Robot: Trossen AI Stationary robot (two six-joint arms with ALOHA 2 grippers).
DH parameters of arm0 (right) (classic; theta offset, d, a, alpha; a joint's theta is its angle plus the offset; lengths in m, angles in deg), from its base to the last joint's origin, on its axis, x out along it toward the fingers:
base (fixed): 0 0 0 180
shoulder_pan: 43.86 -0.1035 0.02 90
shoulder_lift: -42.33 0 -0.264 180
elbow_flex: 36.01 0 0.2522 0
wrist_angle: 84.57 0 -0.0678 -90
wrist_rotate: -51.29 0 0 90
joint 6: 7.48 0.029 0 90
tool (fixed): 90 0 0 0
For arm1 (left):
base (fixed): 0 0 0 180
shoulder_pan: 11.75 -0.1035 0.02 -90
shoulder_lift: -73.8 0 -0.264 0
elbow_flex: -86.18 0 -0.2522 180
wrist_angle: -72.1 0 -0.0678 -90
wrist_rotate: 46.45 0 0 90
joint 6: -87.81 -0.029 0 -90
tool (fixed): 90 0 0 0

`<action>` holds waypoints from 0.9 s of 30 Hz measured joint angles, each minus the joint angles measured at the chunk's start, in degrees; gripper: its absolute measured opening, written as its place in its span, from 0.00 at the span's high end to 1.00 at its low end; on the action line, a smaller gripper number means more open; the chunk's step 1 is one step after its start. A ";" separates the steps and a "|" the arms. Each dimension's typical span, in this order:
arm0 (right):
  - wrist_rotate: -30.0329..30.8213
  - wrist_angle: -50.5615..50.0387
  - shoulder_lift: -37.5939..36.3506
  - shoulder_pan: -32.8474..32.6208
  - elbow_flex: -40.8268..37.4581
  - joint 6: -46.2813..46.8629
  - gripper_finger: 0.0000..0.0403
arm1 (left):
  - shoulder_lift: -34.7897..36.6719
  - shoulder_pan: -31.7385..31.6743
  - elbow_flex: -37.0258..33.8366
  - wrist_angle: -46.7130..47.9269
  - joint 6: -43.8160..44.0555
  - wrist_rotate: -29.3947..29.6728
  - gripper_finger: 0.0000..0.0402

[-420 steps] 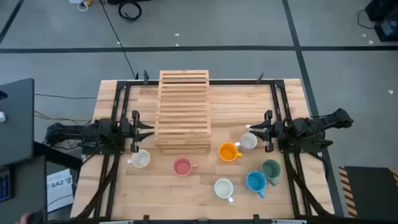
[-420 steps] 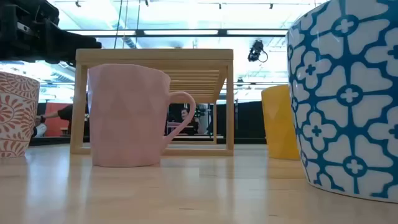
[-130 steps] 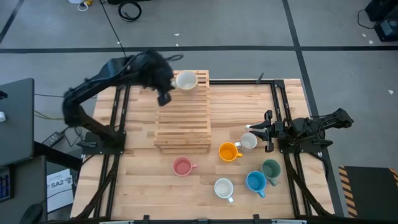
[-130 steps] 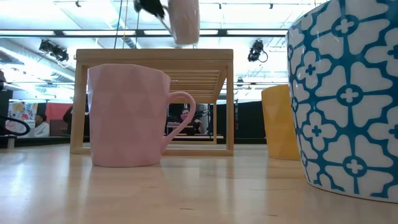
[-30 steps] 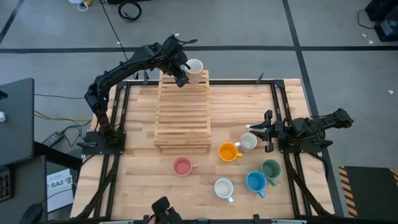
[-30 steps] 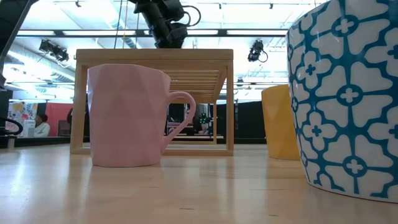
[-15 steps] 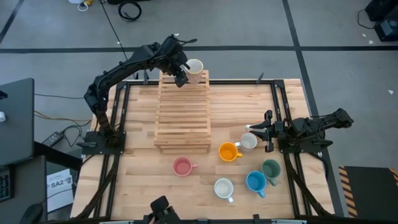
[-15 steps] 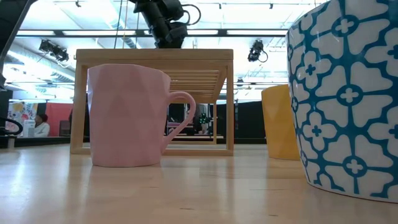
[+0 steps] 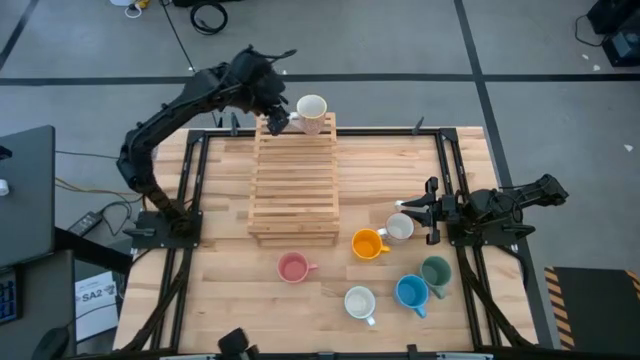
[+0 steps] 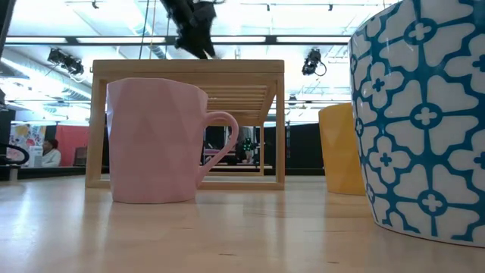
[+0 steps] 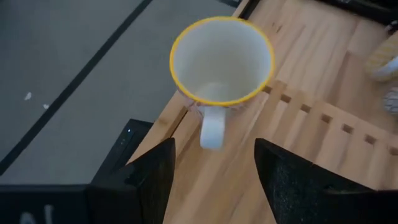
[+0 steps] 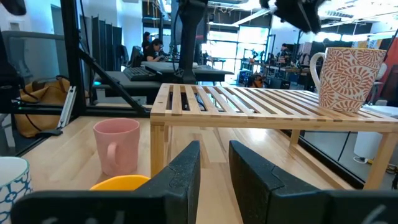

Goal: Place coffee mugs
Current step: Put the yellow mug on the shelf

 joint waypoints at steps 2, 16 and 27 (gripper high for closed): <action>0.00 0.00 0.01 0.01 0.00 0.00 0.78 | 2.17 0.11 0.00 2.07 0.01 -0.11 0.44; 0.00 16.80 0.01 0.01 0.01 0.90 0.78 | 28.33 3.31 -27.67 -10.79 2.63 -13.90 0.44; 0.30 22.00 7.73 -0.01 8.85 1.49 0.74 | 40.42 8.36 -44.16 -23.31 6.10 -13.87 0.44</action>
